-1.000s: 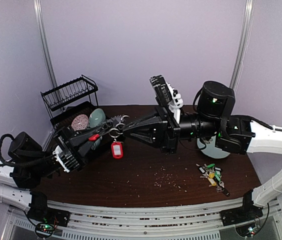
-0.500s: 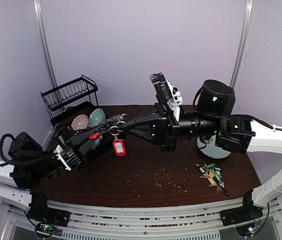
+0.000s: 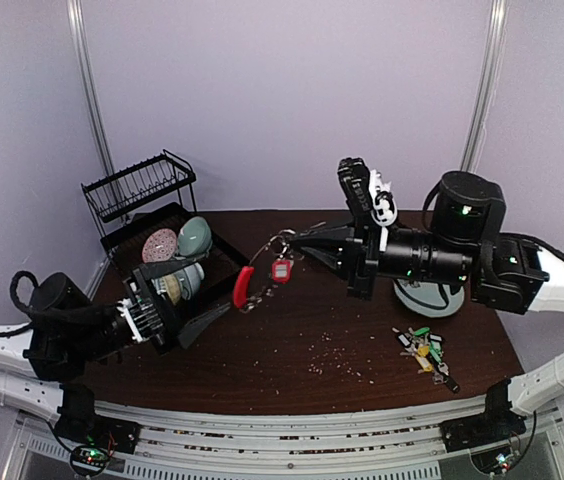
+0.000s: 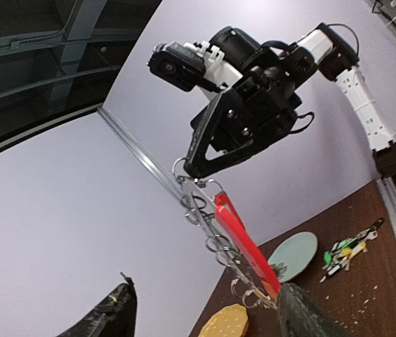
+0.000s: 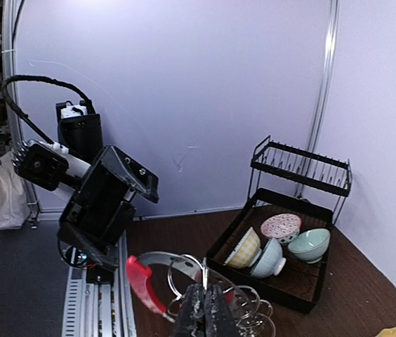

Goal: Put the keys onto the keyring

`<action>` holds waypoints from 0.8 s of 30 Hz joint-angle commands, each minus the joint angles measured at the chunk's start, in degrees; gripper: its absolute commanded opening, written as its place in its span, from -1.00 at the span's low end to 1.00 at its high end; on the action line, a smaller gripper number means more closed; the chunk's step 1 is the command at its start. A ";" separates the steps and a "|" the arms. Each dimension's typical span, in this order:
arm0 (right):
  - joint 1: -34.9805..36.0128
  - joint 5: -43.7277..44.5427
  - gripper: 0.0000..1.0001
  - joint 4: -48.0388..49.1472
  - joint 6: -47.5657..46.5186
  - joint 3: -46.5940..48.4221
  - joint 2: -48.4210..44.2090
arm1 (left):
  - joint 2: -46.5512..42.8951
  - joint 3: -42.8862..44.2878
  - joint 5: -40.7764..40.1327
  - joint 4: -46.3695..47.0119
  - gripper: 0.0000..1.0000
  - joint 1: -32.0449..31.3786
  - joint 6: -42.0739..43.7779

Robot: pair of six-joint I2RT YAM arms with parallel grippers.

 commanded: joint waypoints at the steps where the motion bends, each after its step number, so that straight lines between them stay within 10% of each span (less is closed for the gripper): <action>1: -0.15 7.69 -1.00 -6.49 -10.93 0.28 -1.58 | -2.16 1.02 7.50 -4.52 0.46 -0.01 -13.26; 5: 0.13 5.66 -1.00 -11.57 -19.18 -0.75 -0.16 | -0.77 4.63 7.38 -7.41 0.44 -0.01 -21.58; 13: 0.86 3.10 -1.00 -10.30 -25.01 -2.96 1.35 | 10.22 11.28 -0.28 -7.77 -0.42 -0.01 -30.10; 24: 2.40 -2.46 -1.00 -0.59 -21.55 -7.23 1.66 | 14.24 10.18 1.41 -5.87 -0.41 1.13 -29.07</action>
